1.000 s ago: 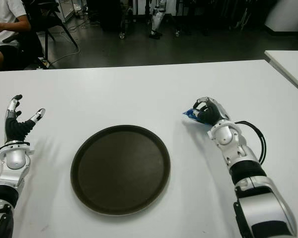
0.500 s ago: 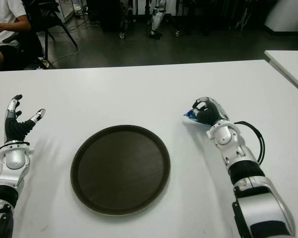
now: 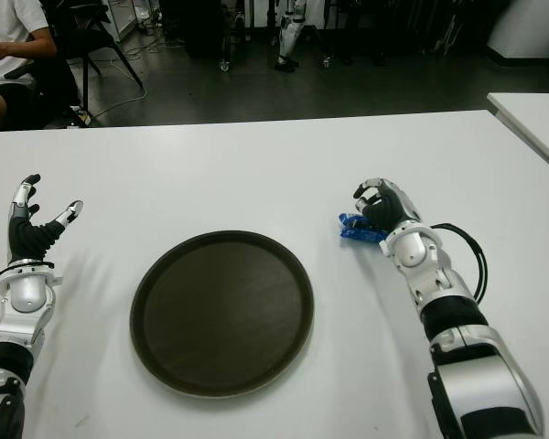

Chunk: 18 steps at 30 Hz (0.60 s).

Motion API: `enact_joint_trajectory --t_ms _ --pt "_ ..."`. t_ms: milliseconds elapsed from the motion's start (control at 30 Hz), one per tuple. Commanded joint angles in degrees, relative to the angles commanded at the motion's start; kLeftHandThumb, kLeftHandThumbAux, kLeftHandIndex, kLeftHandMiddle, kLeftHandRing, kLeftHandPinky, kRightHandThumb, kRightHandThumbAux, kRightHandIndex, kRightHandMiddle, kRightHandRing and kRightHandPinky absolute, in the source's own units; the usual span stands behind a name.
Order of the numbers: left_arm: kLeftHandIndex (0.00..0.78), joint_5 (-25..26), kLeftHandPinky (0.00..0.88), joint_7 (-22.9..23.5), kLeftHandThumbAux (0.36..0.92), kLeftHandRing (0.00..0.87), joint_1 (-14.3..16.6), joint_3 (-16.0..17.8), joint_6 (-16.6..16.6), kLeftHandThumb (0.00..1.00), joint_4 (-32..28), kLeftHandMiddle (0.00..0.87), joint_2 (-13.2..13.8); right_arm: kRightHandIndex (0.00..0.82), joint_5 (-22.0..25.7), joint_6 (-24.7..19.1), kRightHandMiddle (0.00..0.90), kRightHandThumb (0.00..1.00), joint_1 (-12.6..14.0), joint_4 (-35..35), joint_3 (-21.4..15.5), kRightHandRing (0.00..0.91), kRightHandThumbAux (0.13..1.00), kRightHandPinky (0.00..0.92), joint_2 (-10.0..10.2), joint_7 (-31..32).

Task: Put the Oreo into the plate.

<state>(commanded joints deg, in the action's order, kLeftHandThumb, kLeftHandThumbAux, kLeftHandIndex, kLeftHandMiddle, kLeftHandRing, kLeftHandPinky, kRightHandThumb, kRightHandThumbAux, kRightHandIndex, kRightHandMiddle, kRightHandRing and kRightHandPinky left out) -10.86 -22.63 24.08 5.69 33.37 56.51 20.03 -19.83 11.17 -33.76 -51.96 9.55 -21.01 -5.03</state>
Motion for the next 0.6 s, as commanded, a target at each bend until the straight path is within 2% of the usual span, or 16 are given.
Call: enact_joint_trajectory --t_ms 300,600 --pt "0.019 -2.3 0.000 -1.7 0.654 0.004 -0.2 -0.8 -0.9 0.000 -0.2 0.016 0.6 0.441 -0.4 -0.7 0.817 0.710 -0.1 0.2 0.1 0.808 0.717 0.794 0.1 -0.6" --pt "0.024 1.2 0.000 0.5 0.662 0.003 0.4 1.0 0.0 0.000 0.8 0.017 -0.7 0.441 -0.2 -0.8 0.816 0.709 0.0 0.5 0.1 0.808 0.717 0.794 0.2 -0.6"
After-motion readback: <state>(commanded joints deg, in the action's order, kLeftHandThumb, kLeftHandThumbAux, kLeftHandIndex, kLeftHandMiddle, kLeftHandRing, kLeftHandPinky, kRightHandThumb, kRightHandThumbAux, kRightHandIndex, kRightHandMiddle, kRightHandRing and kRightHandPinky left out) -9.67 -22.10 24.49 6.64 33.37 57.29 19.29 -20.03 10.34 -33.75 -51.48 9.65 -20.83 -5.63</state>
